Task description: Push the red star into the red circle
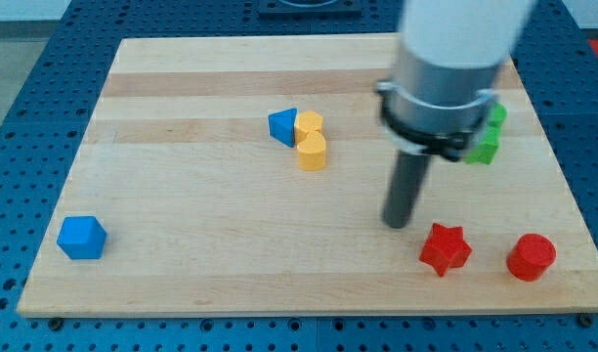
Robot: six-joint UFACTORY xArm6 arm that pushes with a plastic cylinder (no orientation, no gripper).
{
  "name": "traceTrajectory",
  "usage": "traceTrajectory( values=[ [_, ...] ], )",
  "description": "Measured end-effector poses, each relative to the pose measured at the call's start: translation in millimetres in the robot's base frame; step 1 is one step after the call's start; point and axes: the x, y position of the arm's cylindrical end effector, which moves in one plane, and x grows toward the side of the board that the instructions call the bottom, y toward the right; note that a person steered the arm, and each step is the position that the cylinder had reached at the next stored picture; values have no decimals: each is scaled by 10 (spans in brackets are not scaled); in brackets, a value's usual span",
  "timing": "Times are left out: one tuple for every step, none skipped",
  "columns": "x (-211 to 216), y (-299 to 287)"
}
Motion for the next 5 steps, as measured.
traceTrajectory(
  values=[
    [98, -193],
    [187, -36],
    [188, 294],
    [188, 696],
    [188, 708]
  ],
)
